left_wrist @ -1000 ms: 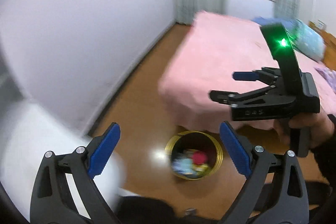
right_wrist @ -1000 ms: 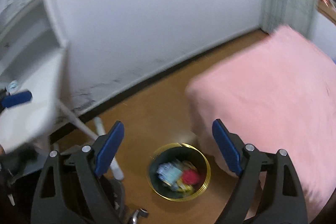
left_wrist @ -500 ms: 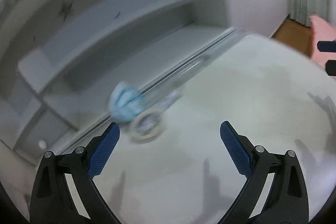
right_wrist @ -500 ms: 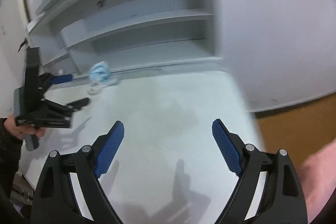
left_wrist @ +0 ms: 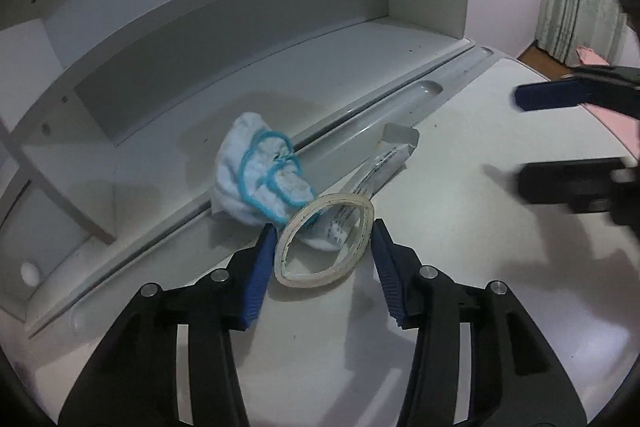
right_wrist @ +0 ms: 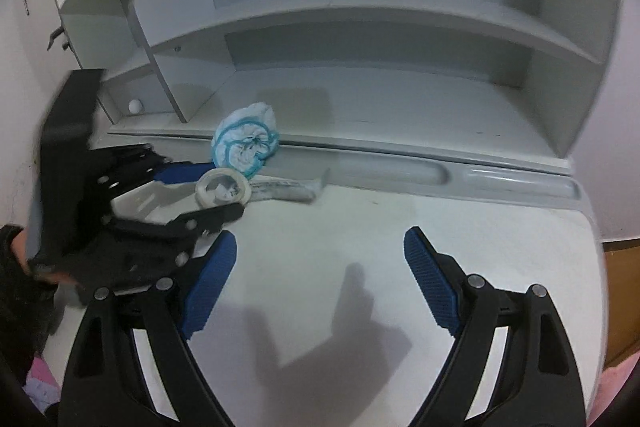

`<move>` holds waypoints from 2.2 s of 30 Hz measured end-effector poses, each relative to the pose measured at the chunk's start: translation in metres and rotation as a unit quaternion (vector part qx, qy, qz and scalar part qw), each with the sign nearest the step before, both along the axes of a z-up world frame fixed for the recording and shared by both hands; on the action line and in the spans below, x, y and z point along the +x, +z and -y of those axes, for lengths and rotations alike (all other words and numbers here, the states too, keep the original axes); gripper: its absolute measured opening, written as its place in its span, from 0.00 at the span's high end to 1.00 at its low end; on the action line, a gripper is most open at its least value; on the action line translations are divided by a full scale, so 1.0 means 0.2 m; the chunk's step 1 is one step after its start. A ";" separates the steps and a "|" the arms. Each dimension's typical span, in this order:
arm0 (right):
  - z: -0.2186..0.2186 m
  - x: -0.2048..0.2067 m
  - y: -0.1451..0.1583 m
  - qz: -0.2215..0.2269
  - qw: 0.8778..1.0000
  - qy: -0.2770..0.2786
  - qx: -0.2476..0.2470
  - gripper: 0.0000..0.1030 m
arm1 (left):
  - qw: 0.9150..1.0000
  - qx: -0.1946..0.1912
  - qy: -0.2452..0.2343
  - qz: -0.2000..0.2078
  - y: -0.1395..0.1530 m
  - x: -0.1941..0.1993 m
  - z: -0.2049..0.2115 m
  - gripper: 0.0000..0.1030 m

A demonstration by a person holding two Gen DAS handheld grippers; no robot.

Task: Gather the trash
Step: 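Grasp the clear plastic ring with the left tool while the right tool closes empty, then carry the clear ring with the left tool over the bin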

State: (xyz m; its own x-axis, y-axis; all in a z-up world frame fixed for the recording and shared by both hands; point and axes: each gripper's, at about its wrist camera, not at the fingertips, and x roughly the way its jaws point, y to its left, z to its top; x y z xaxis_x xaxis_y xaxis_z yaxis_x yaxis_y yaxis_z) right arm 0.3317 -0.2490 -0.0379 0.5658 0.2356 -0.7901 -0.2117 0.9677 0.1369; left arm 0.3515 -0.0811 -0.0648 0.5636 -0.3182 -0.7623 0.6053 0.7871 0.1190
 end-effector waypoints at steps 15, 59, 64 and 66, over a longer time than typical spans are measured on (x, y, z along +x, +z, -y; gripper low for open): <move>-0.27 0.37 -0.17 -0.045 0.998 -0.053 -0.007 0.57 | 0.999 0.008 0.026 0.024 0.11 -0.26 -0.30 0.54; 1.95 -2.32 -0.21 0.020 0.897 -0.441 -0.033 0.99 | 0.936 -0.113 -0.332 -0.035 -0.05 -1.70 2.01 0.55; 2.00 -2.38 -0.43 0.000 0.894 -0.448 -0.019 0.99 | 0.935 -0.094 -0.332 -0.078 -0.30 -1.71 2.11 0.55; 1.99 -2.36 -0.52 -0.011 0.893 -0.449 -0.012 0.99 | 0.934 -0.081 -0.335 -0.090 -0.41 -1.71 2.15 0.55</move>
